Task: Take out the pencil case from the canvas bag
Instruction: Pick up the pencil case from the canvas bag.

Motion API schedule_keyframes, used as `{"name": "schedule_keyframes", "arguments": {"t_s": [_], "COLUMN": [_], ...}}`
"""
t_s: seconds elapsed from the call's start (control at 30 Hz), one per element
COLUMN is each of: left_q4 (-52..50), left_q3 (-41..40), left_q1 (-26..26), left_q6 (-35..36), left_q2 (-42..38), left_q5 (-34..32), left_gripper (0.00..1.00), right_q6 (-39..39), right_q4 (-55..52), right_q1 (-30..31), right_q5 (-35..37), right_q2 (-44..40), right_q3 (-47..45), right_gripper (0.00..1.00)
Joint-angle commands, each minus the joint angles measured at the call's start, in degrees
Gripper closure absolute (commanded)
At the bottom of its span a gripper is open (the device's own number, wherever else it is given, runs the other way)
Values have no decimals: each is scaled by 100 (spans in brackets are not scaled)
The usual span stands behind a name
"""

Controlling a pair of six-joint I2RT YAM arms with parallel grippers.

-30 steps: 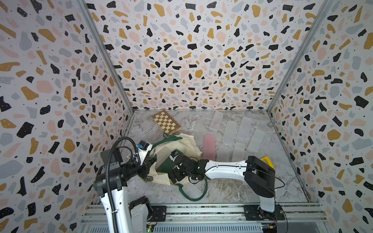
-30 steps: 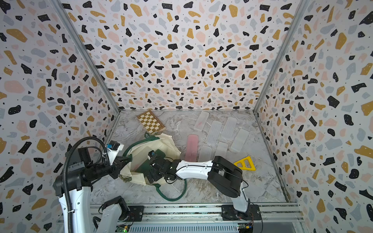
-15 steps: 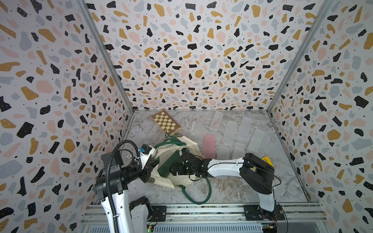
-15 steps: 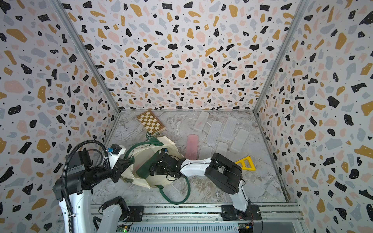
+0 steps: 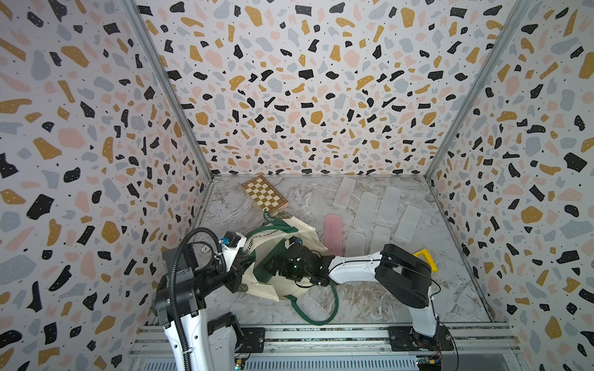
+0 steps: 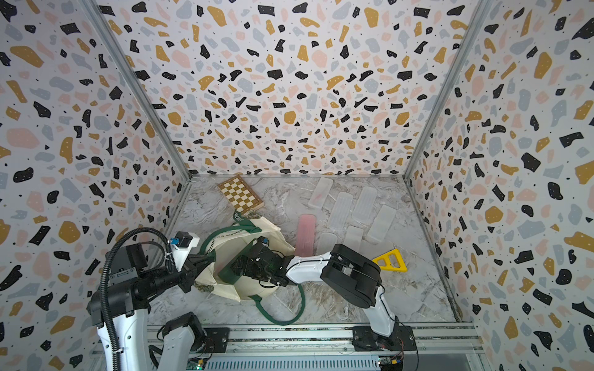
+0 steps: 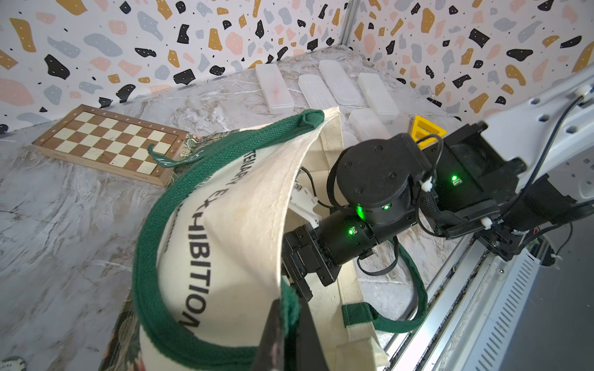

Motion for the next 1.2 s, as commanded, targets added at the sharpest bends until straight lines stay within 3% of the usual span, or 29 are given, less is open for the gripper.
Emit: {"name": "schedule_keyframes", "arguments": {"t_s": [0.0, 0.43, 0.9, 1.17], "left_q4": [224, 236, 483, 479], "left_q3": [11, 16, -95, -113], "left_q1": [23, 21, 24, 24], "left_q6": [-87, -462, -681, -693], "left_q2": [-67, -92, -247, -364], "left_q5": [221, 397, 380, 371], "left_gripper": [100, 100, 100, 100], "right_q6": [313, 921, 678, 697], "right_q4": [111, 976, 2282, 1846], "right_q1": [-14, -56, -287, -324], "right_q5": [97, -35, 231, 126], "right_q2": [-93, 409, 484, 681], "right_q3": [-156, -143, -123, 337], "right_gripper": [5, 7, 11, 12]}}
